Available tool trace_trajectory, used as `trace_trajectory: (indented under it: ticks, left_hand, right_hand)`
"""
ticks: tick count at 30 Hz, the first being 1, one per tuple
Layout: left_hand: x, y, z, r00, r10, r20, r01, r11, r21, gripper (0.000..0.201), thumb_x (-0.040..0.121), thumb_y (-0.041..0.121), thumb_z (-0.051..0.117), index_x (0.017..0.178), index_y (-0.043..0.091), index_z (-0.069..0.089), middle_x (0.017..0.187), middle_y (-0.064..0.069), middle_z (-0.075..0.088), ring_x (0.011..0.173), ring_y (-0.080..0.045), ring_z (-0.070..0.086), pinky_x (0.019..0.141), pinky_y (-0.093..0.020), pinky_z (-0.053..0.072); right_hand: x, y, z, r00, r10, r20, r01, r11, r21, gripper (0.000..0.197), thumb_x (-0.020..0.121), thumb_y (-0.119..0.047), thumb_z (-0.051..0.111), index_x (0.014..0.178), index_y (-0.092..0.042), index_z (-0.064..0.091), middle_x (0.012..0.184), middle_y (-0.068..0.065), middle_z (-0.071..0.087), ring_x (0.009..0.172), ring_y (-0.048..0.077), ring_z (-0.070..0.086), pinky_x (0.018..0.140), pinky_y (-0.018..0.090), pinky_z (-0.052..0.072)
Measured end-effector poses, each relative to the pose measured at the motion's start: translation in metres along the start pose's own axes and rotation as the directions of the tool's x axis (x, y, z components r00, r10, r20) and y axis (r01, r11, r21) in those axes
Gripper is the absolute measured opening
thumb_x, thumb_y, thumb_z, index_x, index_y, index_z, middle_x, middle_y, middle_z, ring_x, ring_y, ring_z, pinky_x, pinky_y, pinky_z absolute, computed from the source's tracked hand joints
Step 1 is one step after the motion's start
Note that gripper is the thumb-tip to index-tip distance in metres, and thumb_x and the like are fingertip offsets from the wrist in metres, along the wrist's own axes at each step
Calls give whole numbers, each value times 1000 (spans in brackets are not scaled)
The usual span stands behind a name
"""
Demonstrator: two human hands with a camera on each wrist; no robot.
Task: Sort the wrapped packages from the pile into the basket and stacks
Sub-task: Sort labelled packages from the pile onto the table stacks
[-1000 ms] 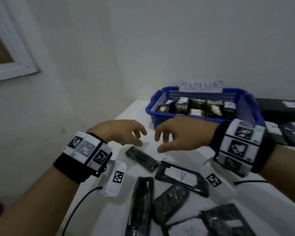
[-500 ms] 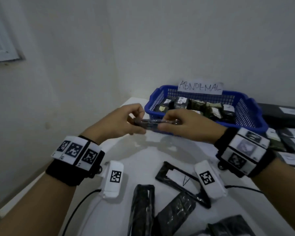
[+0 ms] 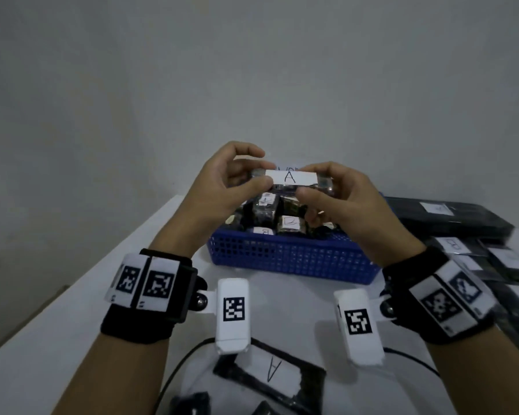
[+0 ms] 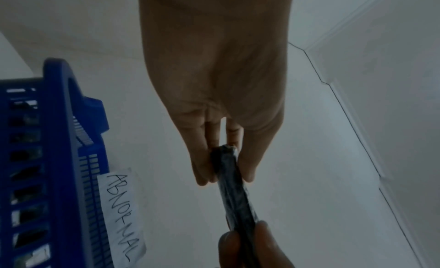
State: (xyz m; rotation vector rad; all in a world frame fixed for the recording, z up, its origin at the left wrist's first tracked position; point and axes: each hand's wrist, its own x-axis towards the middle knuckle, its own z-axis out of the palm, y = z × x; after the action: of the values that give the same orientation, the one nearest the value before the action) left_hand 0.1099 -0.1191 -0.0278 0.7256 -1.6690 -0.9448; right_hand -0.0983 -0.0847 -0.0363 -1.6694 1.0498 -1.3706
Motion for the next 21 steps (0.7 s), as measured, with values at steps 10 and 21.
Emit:
trace_trajectory:
  ticks: [10, 21]
  left_hand:
    - [2, 4, 14, 998, 44, 35, -46, 998, 53, 25, 85, 14, 72, 108, 13, 64, 82, 5, 71, 72, -10, 68, 64, -24, 58]
    - [4, 5, 18, 986, 158, 50, -160, 986, 48, 18, 91, 10, 69, 106, 17, 61, 108, -13, 64, 90, -16, 65, 72, -31, 58]
  right_hand:
    - [-5, -3, -10, 992, -111, -51, 106, 990, -93, 29, 89, -18, 74, 115, -5, 67, 85, 3, 73, 66, 10, 68, 61, 21, 53]
    - [-4, -8, -6, 992, -69, -108, 61, 995, -74, 21, 95, -23, 68, 110, -9, 67, 93, 10, 74, 66, 20, 70, 63, 32, 60]
